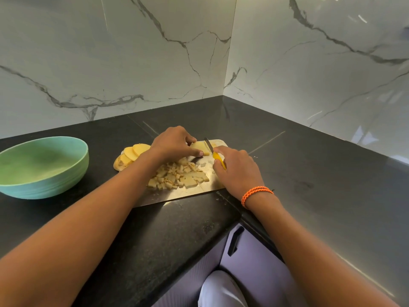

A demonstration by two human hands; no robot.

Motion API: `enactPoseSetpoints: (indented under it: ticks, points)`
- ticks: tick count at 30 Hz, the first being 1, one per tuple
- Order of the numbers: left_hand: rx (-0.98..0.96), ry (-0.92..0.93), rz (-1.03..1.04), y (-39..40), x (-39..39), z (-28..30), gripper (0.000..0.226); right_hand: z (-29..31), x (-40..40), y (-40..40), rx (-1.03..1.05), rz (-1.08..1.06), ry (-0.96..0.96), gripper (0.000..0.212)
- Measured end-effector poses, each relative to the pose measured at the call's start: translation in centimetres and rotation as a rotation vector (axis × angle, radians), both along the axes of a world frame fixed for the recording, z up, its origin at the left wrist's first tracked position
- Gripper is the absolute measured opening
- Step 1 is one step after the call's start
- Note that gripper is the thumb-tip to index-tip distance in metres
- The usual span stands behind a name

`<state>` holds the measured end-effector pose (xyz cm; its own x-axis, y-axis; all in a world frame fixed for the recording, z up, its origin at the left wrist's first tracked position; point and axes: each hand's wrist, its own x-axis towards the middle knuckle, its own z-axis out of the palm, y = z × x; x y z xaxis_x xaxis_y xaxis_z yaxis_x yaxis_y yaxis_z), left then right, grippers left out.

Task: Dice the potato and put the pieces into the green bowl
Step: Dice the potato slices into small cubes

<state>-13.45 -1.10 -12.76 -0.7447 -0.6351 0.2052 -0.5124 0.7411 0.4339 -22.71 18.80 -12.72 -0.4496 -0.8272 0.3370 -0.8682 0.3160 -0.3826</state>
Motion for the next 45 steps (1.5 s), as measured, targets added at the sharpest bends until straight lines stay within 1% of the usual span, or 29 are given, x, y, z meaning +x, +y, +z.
enactPoseSetpoints:
  ticks: [5,13,16,20,25,28,34,37,42,45]
  points:
    - [-0.007,0.016,0.006,0.1,-0.2,-0.2,0.050,0.2,0.0,-1.5,0.047,0.004,0.031,0.042]
    - [0.000,0.022,0.011,-0.1,-0.5,-0.5,0.048,-0.2,-0.1,-1.9,0.028,0.015,0.066,0.042]
    - [-0.008,0.015,0.014,-0.1,-0.5,-0.6,0.046,-0.2,-0.3,-2.3,0.081,0.013,0.077,0.038]
    - [-0.030,-0.001,0.029,0.0,-0.6,-0.6,0.044,-0.2,0.1,-2.6,0.097,-0.005,0.086,0.031]
    - [-0.060,-0.002,0.032,0.0,-0.6,-0.7,0.046,-0.1,0.5,-1.9,0.127,0.010,0.077,0.031]
    - [-0.061,0.005,0.046,0.1,-0.7,-0.8,0.045,0.0,0.6,-0.4,0.141,0.019,0.055,0.037]
    - [-0.153,0.037,0.075,0.9,-1.0,-1.0,0.044,-0.6,0.5,2.1,0.097,0.028,0.022,0.038]
    - [-0.130,0.016,0.037,0.8,-0.4,-0.6,0.046,-0.4,0.4,2.2,0.063,0.025,0.000,0.039]
    - [-0.118,-0.014,-0.013,0.5,0.1,-0.2,0.051,0.3,0.5,0.6,-0.111,-0.015,-0.018,0.043]
    - [-0.107,-0.011,-0.015,0.2,0.3,0.0,0.057,0.4,0.7,-0.9,-0.083,-0.008,-0.023,0.042]
